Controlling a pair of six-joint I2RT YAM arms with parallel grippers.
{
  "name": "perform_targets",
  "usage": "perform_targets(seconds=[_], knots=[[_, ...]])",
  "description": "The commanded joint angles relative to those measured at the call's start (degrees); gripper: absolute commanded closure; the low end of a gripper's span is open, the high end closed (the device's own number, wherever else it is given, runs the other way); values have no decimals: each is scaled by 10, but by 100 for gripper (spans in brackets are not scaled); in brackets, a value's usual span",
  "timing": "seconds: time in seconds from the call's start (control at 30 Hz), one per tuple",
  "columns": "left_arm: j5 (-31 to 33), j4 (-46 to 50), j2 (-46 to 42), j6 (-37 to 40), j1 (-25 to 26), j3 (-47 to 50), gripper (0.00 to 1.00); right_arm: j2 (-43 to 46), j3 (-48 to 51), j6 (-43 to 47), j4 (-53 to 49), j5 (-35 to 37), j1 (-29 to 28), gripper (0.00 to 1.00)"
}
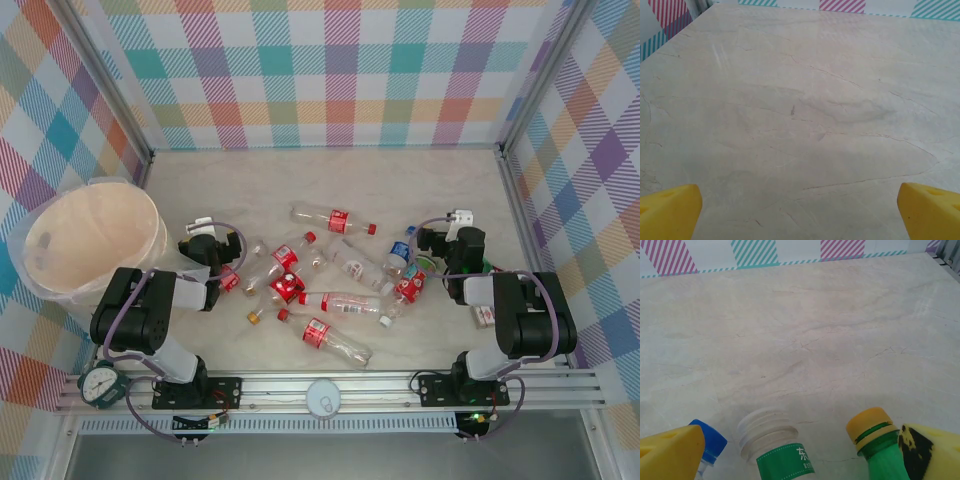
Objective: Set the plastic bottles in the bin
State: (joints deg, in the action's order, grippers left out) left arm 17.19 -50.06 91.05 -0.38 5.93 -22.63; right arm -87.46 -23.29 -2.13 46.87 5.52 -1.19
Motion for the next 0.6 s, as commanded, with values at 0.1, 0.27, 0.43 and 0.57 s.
perform_targets(seconds=[0.1, 0.27, 0.43, 0.57], knots=[[4, -15, -5, 2, 2, 2, 0, -2, 1, 3, 8, -1, -4, 1], [4, -14, -5, 2, 1, 0, 0, -2, 1, 3, 8, -1, -3, 1], [2, -11, -5, 2, 2, 0, 0, -2, 0, 2, 6, -1, -3, 1], [2, -11, -5, 1, 2, 0, 0, -2, 0, 1, 6, -1, -3, 1]])
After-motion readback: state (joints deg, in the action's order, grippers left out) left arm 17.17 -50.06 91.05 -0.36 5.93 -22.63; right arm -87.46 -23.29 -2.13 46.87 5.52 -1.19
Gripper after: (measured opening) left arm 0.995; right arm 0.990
